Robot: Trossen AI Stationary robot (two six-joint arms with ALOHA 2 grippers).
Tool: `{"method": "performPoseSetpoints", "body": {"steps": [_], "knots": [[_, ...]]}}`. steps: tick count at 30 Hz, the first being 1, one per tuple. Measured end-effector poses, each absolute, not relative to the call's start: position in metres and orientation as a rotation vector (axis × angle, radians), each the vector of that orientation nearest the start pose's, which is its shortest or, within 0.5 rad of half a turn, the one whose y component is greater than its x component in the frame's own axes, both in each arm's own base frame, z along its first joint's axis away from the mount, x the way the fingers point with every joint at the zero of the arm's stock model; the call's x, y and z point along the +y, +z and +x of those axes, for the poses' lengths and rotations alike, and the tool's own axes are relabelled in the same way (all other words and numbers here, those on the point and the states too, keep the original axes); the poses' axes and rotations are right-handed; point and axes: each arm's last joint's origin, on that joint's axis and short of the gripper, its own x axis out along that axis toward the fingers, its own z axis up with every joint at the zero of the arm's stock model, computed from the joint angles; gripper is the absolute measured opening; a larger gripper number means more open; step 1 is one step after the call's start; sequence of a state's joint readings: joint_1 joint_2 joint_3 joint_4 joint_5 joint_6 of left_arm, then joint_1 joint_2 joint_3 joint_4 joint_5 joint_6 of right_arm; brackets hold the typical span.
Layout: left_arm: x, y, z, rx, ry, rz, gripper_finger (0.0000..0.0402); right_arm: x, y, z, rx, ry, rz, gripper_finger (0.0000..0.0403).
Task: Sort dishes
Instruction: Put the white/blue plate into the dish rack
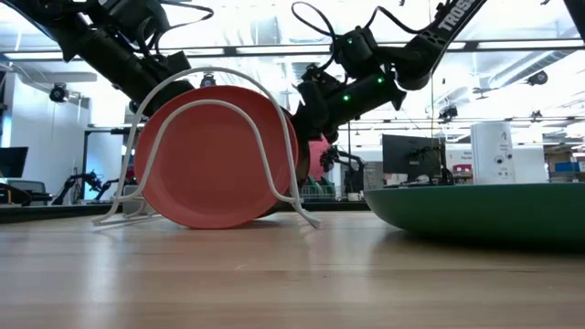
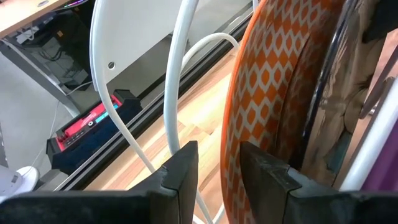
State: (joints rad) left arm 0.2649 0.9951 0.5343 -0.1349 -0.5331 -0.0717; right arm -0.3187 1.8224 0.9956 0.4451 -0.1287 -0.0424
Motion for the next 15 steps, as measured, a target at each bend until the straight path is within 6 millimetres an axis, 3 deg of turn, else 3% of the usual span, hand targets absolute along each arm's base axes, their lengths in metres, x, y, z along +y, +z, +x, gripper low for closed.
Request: {"method": "performPoseSetpoints", "body": {"steps": [15], "knots": [[0.0664,0.2177,0.1883,0.578,0.795,0.015,0.0108,-0.1151,0.1883,0.3599,0.439,-0.199,0.08,0.0193]]}}
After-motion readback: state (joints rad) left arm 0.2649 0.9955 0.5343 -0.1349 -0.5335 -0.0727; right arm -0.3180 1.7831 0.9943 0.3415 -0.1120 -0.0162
